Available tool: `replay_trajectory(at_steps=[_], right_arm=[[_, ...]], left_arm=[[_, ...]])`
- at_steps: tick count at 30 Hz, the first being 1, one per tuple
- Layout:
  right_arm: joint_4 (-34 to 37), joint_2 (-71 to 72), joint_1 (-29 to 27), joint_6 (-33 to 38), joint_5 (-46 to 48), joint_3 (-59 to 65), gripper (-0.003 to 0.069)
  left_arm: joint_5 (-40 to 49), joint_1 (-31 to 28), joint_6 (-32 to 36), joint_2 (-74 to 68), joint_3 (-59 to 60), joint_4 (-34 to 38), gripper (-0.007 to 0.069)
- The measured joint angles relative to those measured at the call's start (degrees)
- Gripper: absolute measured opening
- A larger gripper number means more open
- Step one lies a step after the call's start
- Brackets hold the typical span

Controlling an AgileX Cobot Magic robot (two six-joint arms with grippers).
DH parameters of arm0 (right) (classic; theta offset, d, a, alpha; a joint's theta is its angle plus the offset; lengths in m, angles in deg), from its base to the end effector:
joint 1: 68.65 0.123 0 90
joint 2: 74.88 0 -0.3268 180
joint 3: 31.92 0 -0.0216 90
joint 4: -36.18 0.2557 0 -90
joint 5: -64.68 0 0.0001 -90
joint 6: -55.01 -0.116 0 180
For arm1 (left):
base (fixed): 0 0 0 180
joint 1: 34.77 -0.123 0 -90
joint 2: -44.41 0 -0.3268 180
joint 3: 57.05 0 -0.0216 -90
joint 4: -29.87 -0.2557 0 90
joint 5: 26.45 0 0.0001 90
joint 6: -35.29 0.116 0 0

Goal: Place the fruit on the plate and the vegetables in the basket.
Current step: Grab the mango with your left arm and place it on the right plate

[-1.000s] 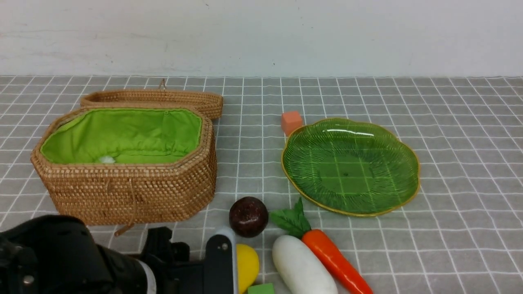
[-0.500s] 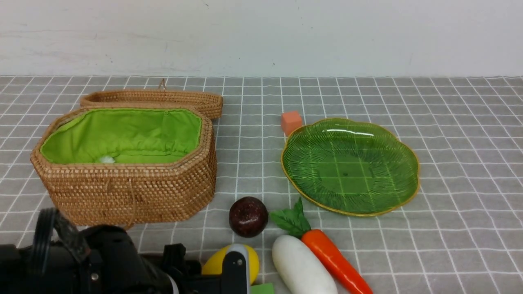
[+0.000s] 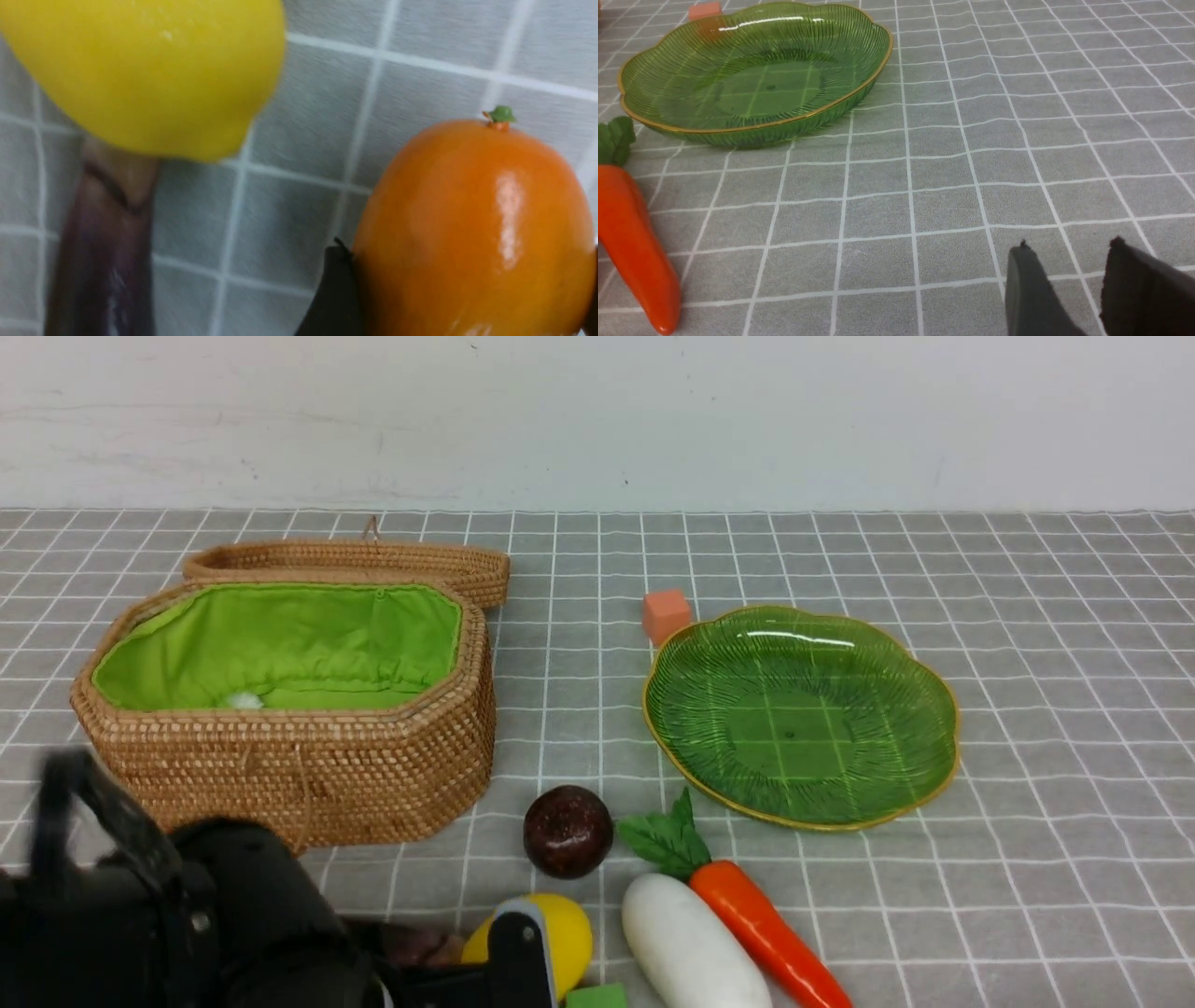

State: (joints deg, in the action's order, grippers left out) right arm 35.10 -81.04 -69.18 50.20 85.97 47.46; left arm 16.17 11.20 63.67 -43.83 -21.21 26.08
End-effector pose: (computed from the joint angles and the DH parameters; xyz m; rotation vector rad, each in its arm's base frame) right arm 0.0393 -0.0012 0.1658 0.0752 1.8631 0.0332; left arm 0.1709 -0.1693 0.2115 1.8049 2.2756 0.0207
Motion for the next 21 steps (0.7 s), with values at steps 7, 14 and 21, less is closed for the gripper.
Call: replay_trajectory(at_steps=[7, 14, 21], right_arm=[[0.0, 0.0, 0.0, 0.0, 0.0, 0.0, 0.0240], [0.0, 0.0, 0.0, 0.0, 0.0, 0.0, 0.0240], [0.0, 0.0, 0.0, 0.0, 0.0, 0.0, 0.0240]], left_arm=[[17.2, 0.0, -4.0, 2.1, -15.9, 10.5, 0.0581], [-2.3, 0.0, -4.2, -2.1, -30.1, 12.3, 0.0581], [-43.8, 0.1, -4.2, -16.4, -32.2, 25.0, 0.0579]])
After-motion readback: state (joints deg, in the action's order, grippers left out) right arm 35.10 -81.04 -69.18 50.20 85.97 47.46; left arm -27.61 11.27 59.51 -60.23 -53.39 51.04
